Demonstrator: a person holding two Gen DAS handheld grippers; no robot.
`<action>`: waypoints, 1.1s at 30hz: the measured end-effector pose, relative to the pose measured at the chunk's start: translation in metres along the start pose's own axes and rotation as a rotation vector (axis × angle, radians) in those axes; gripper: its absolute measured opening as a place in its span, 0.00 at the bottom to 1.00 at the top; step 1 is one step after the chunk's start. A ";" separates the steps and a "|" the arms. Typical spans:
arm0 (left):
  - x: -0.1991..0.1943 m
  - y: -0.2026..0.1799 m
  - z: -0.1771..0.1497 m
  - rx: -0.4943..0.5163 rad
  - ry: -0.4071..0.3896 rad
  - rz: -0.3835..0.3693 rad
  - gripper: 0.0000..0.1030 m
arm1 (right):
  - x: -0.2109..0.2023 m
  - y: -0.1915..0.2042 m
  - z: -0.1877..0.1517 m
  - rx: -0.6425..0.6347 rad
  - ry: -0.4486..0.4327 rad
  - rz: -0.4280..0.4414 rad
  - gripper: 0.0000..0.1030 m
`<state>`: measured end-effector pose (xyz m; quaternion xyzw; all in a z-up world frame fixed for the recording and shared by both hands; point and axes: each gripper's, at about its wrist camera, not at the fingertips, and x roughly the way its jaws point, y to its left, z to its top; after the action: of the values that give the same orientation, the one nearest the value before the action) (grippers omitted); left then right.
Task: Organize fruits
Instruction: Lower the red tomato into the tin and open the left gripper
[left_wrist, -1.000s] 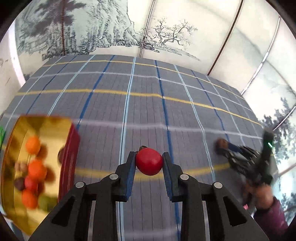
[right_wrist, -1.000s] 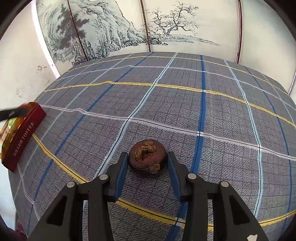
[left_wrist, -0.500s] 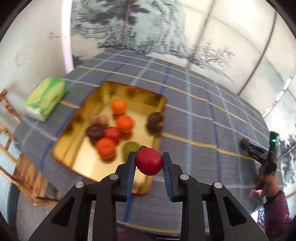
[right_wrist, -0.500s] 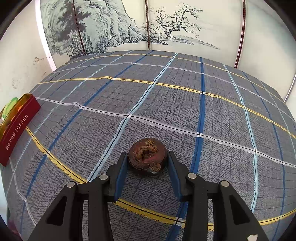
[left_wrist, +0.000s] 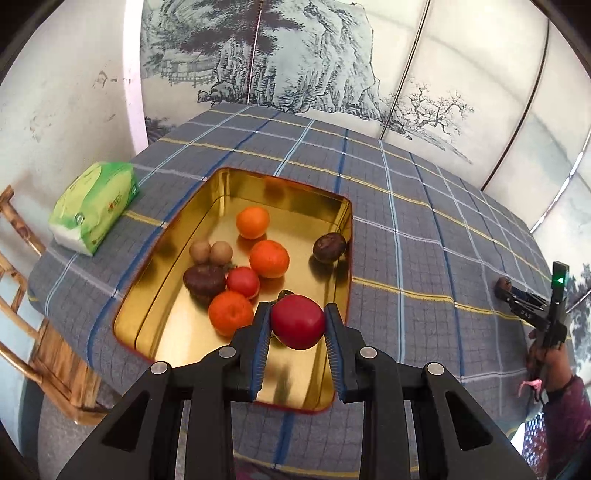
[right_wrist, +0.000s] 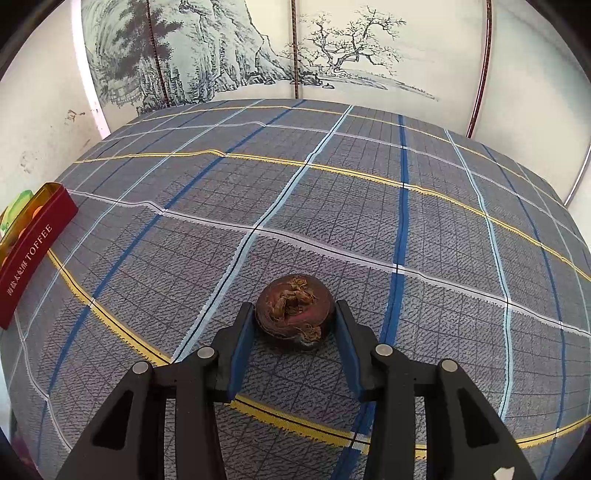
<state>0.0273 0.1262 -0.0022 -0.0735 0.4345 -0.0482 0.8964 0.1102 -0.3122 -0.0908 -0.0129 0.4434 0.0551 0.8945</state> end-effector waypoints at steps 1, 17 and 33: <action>0.002 -0.001 0.002 0.004 0.001 -0.005 0.29 | 0.000 0.000 0.000 0.000 0.000 0.001 0.39; 0.045 -0.017 0.031 0.087 -0.014 0.050 0.29 | 0.000 0.000 0.000 -0.005 0.001 0.006 0.42; 0.096 -0.022 0.051 0.122 0.034 0.087 0.29 | 0.000 0.000 -0.001 -0.006 0.001 0.005 0.42</action>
<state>0.1257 0.0948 -0.0411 0.0008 0.4486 -0.0370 0.8930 0.1097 -0.3127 -0.0910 -0.0143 0.4438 0.0587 0.8941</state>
